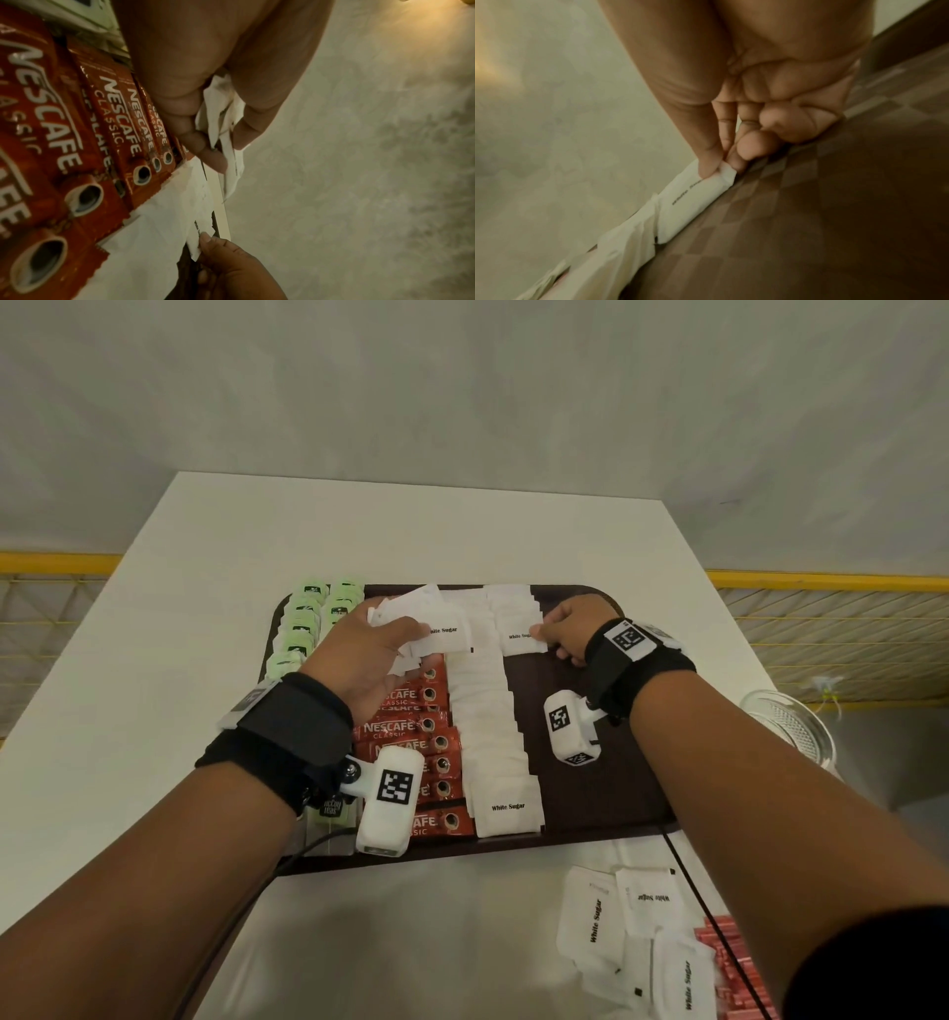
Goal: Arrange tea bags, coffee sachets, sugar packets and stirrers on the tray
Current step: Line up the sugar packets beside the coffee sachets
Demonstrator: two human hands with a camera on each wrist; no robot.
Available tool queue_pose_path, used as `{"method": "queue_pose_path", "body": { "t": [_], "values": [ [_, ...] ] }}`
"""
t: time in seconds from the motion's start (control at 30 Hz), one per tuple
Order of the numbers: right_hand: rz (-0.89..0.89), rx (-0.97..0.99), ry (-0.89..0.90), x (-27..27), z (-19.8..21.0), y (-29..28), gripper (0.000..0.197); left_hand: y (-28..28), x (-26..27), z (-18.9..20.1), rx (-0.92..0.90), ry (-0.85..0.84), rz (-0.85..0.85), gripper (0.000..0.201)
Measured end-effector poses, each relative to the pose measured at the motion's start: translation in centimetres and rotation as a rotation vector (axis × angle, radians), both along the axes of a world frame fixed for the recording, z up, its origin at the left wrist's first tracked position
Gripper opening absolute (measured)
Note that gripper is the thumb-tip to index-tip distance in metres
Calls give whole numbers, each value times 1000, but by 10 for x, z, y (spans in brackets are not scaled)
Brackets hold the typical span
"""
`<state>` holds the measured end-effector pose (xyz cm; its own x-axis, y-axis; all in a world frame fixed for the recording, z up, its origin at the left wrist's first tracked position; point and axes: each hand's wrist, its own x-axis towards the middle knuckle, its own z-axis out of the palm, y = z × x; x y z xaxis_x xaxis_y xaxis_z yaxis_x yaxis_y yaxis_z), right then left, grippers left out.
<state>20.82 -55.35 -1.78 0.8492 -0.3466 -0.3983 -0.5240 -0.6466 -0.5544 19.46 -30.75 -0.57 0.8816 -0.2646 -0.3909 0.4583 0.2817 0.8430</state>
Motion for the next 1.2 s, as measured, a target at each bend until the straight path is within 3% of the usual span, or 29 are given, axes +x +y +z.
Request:
{"method": "queue_pose_path", "body": {
  "t": [0.1, 0.2, 0.3, 0.37, 0.43, 0.57, 0.67, 0.77, 0.97, 1.2],
  "values": [
    [36, -85, 10, 2, -1, -2, 24, -2, -1, 1, -8, -1, -11, 41],
    [39, -142, -105, 3, 1, -3, 33, -5, -2, 3, 3, -25, -48, 40],
    [69, 209, -230, -8, 15, 11, 37, -8, -2, 3, 7, -35, -50, 39],
    [124, 487, -188, -16, 25, 22, 39, -11, -2, 3, 0, -39, -53, 36],
    [194, 577, -145, -20, 31, 29, 33, -14, -3, 3, -3, -59, -77, 37],
    [207, 523, -179, -21, 28, 35, 23, -17, -6, 3, 4, -105, -129, 44],
    [73, 539, -313, -18, 22, 23, 17, -15, -5, 3, -12, -91, -91, 38],
    [-58, 413, -400, -17, 12, -1, 14, -8, -4, 3, -15, -93, -97, 36],
    [64, 132, -125, -23, -3, -19, 12, 0, -7, 5, -12, -81, -103, 25],
    [64, 11, -184, -10, -13, -5, 28, -1, -12, 1, 6, -51, -88, 30]
  ]
}}
